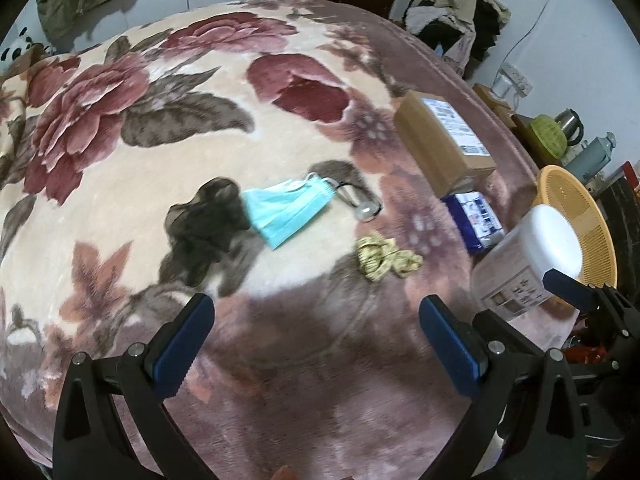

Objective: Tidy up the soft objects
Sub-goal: 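Withdraw both grippers from the basket back over the blanket, then grasp the black mesh scrunchie with the left gripper while the right grasps the yellow tape measure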

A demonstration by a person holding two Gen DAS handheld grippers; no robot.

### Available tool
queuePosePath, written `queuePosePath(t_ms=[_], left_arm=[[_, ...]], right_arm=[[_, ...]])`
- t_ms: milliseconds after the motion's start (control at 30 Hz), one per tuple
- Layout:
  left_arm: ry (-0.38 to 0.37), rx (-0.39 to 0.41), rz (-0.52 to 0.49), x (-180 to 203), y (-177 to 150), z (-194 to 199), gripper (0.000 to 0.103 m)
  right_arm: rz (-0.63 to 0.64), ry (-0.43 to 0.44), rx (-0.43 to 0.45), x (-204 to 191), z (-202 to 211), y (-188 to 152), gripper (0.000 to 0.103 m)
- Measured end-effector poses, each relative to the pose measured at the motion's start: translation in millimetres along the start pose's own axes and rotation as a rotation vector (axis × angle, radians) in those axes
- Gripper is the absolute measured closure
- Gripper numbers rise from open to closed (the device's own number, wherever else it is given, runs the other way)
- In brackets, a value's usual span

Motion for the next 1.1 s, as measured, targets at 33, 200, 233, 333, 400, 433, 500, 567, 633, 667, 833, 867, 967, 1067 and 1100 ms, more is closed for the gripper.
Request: queuePosePath(t_ms=[33, 200, 233, 333, 400, 433, 500, 567, 633, 667, 833, 867, 967, 1067, 1100], left_arm=[[0.004, -0.003, 0.001, -2.8, -2.8, -0.7, 0.001], [0.014, -0.023, 0.004, -13.7, -15.1, -7.8, 0.001], [0.016, -0.029, 0.003, -15.4, -18.0, -10.2, 0.001], [0.018, -0.043, 0.001, -18.5, -23.9, -16.7, 0.001], [0.018, -0.051, -0.001, -19.6, -26.9, -20.5, 0.001], [0.019, -0.055, -0.003, -20.1, -28.5, -23.0, 0.001], [0.018, -0.063, -0.004, -20.9, -31.7, -27.8, 0.001], [0.016, -0.069, -0.003, -21.5, -34.2, -31.3, 0.001], [0.014, -0.079, -0.003, -22.4, -38.0, -36.1, 0.001], [0.015, -0.085, -0.002, -23.1, -40.1, -38.7, 0.001], [0.013, -0.108, 0.007, -28.1, -49.9, -50.2, 0.001], [0.012, -0.113, 0.012, -29.2, -51.7, -52.5, 0.001], [0.008, -0.133, 0.027, -35.4, -58.7, -61.2, 0.001], [0.008, -0.14, 0.034, -39.8, -62.7, -66.1, 0.001], [0.005, -0.142, 0.04, -41.9, -63.9, -68.0, 0.001]], right_arm=[[0.003, 0.002, -0.005, -3.5, -2.1, -2.2, 0.006], [0.011, 0.012, -0.035, -15.4, -13.0, -13.4, 0.006], [0.01, 0.013, -0.039, -16.0, -14.2, -14.8, 0.006], [0.007, 0.015, -0.053, -20.3, -21.0, -20.3, 0.006], [0.005, 0.018, -0.06, -21.2, -23.7, -24.2, 0.006], [0.003, 0.019, -0.066, -21.5, -26.2, -26.2, 0.006], [-0.001, 0.018, -0.076, -22.1, -30.8, -30.1, 0.006], [-0.006, 0.018, -0.085, -22.0, -34.5, -33.1, 0.006], [-0.011, 0.017, -0.097, -21.9, -40.0, -36.9, 0.006], [-0.013, 0.017, -0.102, -21.4, -41.9, -38.2, 0.006], [-0.019, 0.021, -0.131, -21.2, -53.5, -46.7, 0.006], [-0.02, 0.022, -0.134, -20.8, -54.9, -47.8, 0.006], [-0.027, 0.024, -0.151, -17.1, -62.9, -53.4, 0.006], [-0.048, 0.023, -0.164, -10.1, -69.9, -59.1, 0.006], [-0.054, 0.024, -0.169, -8.0, -72.0, -60.9, 0.006]])
Point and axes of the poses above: each gripper's, at about its wrist camera, not at the fingertips, and z roughly against the way its jaws point, x to its right, y to its top, the point moved 3 cm from there along -z, roughly the way its jaws point, and after that the axes turned 5 degrees about -z, right-handed, at the moved point
